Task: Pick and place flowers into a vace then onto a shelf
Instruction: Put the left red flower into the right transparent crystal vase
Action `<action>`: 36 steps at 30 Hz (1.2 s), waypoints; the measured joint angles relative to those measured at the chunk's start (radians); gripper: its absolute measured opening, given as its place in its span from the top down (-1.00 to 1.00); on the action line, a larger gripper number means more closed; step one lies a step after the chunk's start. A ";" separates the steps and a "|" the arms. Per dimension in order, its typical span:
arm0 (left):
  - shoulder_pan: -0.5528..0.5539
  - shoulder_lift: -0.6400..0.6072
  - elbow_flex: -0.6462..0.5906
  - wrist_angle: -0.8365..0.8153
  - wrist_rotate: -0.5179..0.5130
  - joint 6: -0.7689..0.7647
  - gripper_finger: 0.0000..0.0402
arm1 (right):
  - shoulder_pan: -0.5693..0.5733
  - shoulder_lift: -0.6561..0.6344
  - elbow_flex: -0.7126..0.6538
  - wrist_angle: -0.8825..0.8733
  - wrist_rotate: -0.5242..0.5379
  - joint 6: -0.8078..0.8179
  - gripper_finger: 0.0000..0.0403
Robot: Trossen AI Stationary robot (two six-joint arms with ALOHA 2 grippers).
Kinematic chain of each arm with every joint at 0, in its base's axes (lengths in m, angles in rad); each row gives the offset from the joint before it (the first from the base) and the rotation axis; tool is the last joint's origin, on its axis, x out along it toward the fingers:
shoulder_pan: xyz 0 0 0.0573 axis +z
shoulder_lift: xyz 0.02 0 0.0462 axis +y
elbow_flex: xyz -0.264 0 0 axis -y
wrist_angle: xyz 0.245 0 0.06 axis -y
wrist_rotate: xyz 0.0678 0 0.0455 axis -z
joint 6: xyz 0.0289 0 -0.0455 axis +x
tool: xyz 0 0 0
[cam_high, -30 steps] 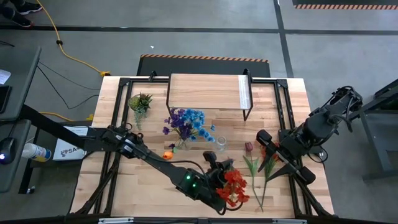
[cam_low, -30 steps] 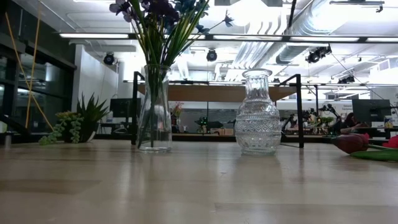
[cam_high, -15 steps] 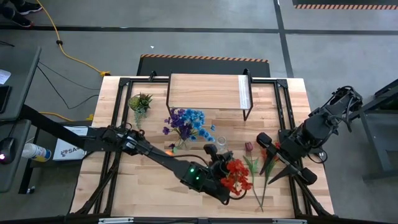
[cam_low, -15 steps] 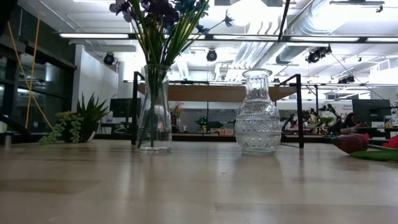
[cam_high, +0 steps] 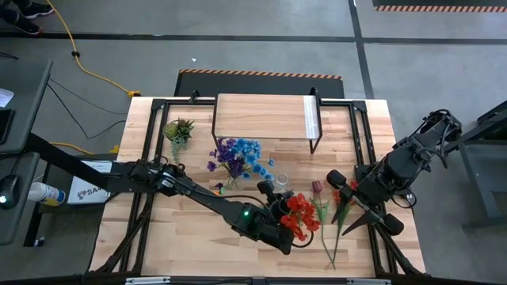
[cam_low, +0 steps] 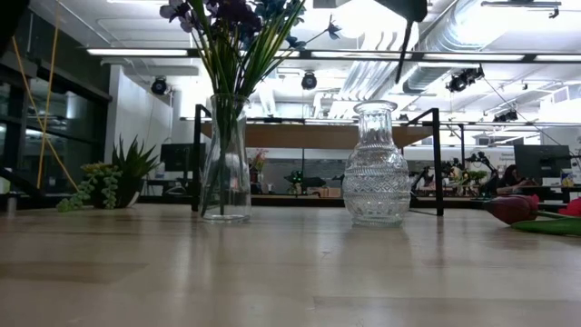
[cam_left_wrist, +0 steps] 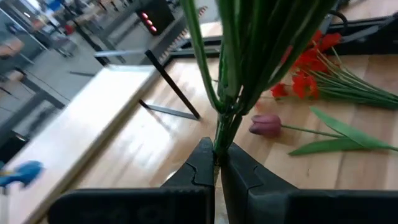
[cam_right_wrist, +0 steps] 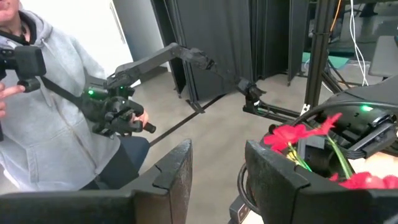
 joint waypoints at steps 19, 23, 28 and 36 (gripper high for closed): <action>0.028 0.030 -0.001 -0.052 0.078 -0.048 0.79 | 0.000 0.000 0.000 0.000 -0.029 -0.016 0.31; 0.028 0.032 0.000 -0.054 0.075 -0.055 0.79 | 0.000 0.000 0.000 0.000 -0.029 -0.020 0.31; 0.032 0.034 -0.001 -0.059 0.071 -0.059 0.79 | 0.000 0.000 0.000 0.000 -0.030 -0.023 0.31; 0.017 0.034 0.093 -0.061 0.038 -0.035 0.79 | 0.000 0.000 0.000 -0.001 -0.030 -0.024 0.31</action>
